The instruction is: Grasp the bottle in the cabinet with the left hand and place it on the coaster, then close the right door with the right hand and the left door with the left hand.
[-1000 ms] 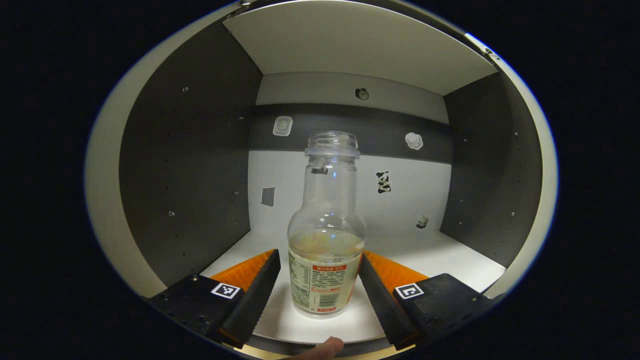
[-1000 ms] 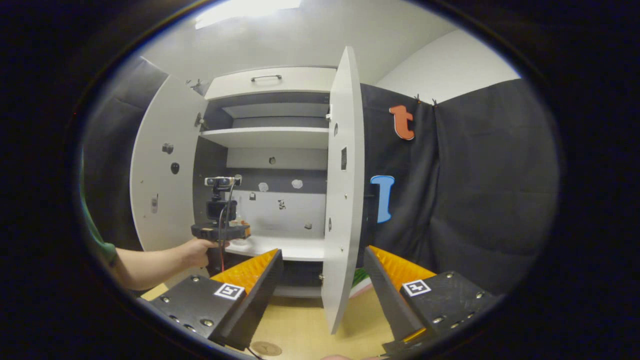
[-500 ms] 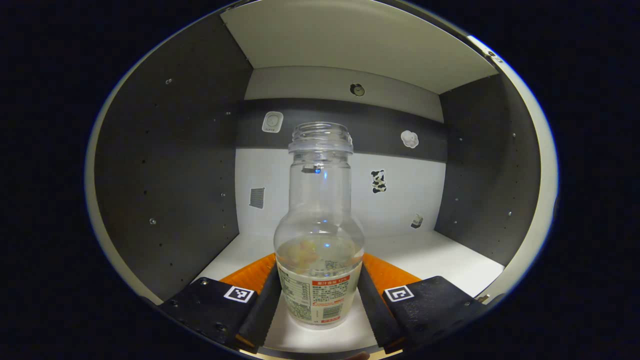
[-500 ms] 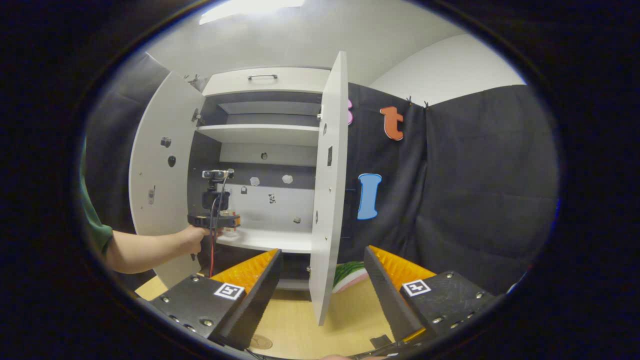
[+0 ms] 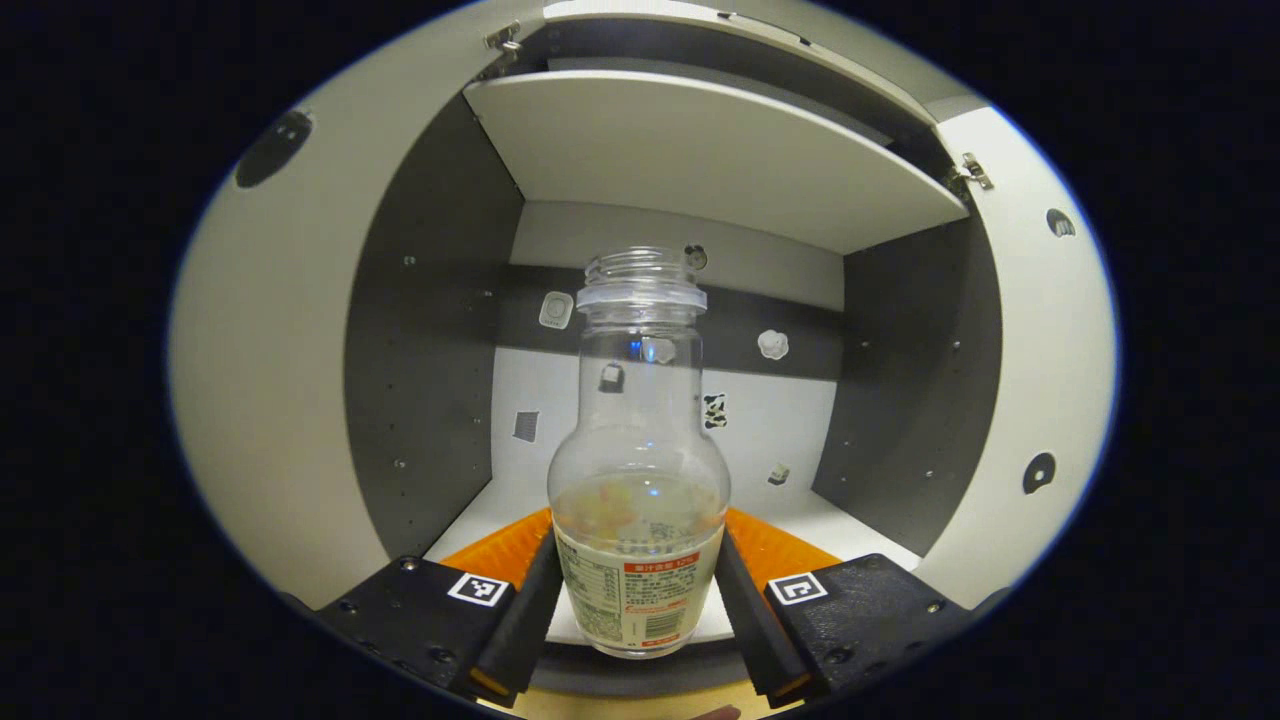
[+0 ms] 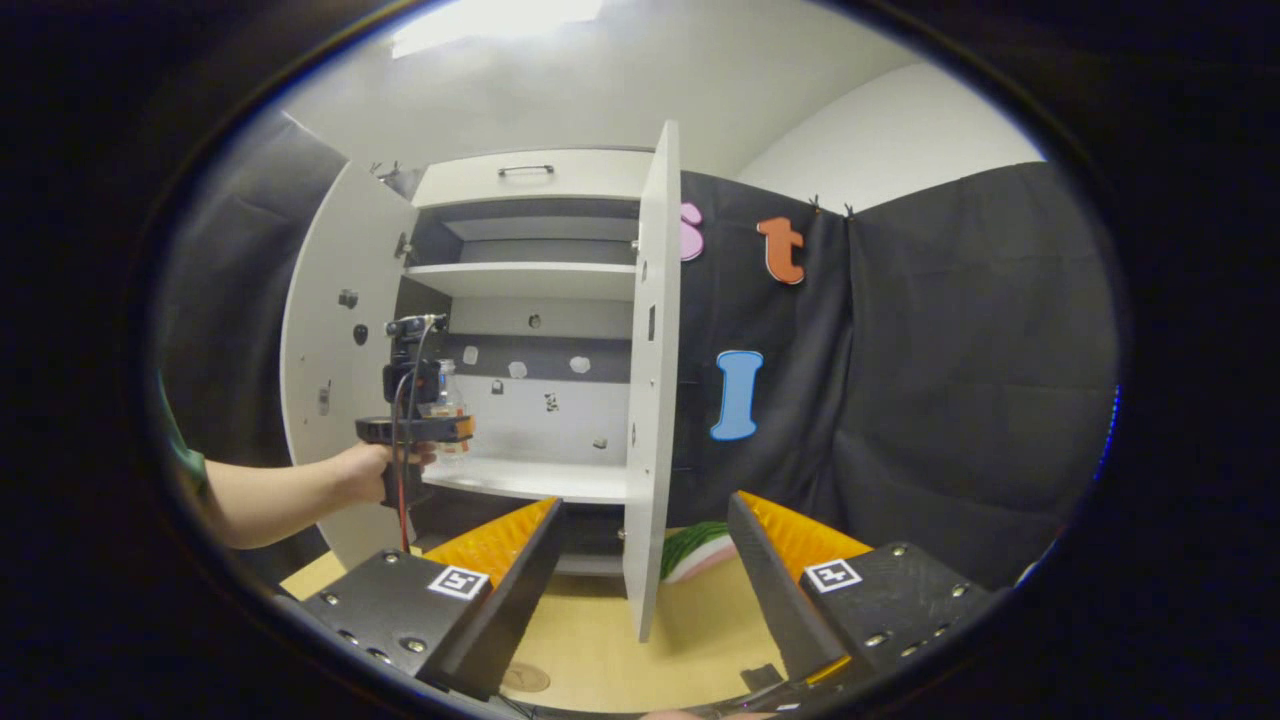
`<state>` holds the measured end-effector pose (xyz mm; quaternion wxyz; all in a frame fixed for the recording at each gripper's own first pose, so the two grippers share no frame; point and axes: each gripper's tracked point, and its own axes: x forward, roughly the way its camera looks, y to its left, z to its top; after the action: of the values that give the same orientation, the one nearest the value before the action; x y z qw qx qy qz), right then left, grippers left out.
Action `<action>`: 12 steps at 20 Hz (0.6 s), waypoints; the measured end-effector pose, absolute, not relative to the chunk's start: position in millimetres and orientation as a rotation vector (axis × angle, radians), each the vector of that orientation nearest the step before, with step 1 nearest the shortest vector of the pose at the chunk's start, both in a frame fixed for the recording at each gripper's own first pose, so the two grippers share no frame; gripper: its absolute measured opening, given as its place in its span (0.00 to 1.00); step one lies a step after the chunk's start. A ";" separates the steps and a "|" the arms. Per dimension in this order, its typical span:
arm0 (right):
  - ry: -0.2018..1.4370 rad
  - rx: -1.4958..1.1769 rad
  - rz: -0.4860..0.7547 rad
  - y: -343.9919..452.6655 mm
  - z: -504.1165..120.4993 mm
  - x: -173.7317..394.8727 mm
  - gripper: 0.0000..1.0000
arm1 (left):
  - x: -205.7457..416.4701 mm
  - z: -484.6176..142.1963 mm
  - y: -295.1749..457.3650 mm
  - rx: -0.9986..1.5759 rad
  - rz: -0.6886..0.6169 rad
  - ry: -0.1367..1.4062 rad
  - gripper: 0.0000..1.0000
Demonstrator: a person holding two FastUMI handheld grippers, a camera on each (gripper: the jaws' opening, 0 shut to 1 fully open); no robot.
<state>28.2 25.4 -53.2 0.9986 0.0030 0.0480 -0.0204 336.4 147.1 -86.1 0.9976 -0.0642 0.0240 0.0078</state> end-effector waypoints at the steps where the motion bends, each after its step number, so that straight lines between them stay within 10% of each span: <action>1: 0.091 0.009 -0.039 24.9 -51.7 23.1 0.99 | 323.6 -81.8 144.9 -0.142 0.014 0.045 0.80; 12: 0.057 0.050 -0.002 18.0 -47.1 -36.2 0.99 | 194.6 -82.5 99.5 -0.170 -0.026 0.030 0.80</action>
<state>-36.2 18.0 -47.1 0.9993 0.0251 0.0282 -0.0012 194.6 99.5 -82.5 0.9962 -0.0850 0.0152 -0.0129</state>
